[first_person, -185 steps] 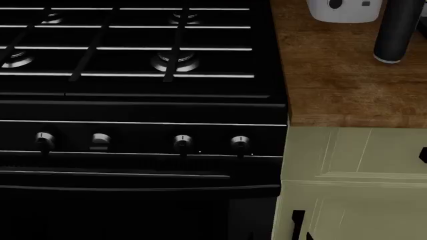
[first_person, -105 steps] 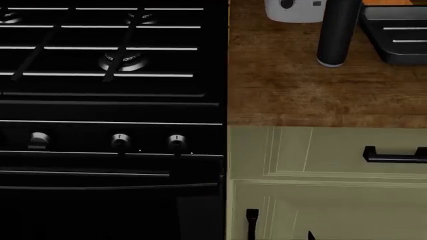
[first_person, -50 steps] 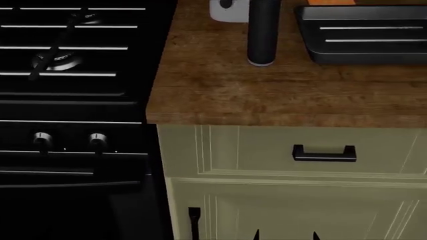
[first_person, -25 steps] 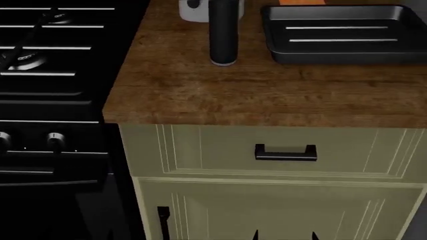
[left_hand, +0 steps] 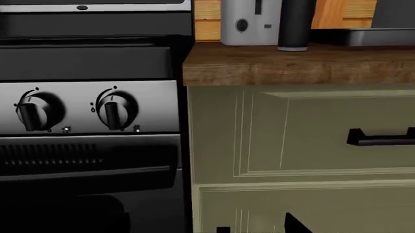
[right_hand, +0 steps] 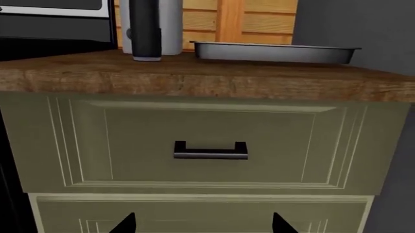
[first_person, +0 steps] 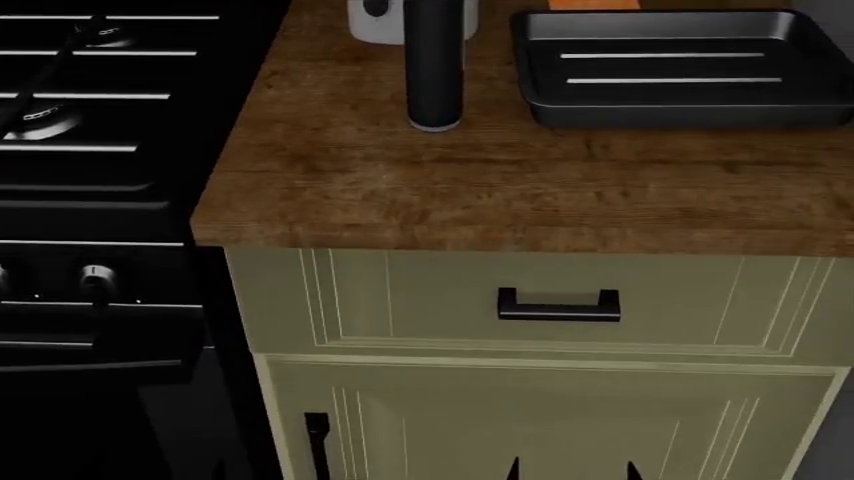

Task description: Open the right drawer.

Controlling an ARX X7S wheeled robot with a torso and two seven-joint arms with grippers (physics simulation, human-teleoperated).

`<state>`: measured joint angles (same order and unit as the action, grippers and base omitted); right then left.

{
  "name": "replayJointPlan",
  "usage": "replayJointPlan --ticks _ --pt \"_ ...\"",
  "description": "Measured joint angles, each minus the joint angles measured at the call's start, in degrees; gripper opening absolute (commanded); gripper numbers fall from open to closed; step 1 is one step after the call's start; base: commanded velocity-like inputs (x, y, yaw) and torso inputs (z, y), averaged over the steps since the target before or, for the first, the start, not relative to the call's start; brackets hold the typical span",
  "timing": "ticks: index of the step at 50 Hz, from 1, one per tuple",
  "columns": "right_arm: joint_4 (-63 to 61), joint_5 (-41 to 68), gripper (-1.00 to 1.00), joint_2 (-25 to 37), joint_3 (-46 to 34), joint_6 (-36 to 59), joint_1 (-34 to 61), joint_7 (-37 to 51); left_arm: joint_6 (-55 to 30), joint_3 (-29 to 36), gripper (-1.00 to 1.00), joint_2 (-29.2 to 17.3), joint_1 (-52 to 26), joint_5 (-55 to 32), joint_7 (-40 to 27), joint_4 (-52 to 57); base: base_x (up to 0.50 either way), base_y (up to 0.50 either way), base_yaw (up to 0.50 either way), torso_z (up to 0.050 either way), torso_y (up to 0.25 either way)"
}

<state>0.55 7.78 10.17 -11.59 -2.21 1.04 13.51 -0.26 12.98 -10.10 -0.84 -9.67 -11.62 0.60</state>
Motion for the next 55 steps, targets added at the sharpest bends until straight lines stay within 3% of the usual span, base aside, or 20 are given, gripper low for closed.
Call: replayJointPlan --ticks 18,55 --pt "0.0 0.4 1.00 0.4 -0.5 -0.2 0.0 0.6 2.8 1.6 1.00 -1.0 0.7 1.1 0.3 0.6 0.00 0.00 0.00 0.000 0.000" --pt "0.2 1.1 1.00 1.2 -1.6 -0.6 0.2 1.5 3.9 3.1 1.00 -2.1 0.8 1.2 -0.2 0.6 0.00 0.00 0.00 0.000 -0.163"
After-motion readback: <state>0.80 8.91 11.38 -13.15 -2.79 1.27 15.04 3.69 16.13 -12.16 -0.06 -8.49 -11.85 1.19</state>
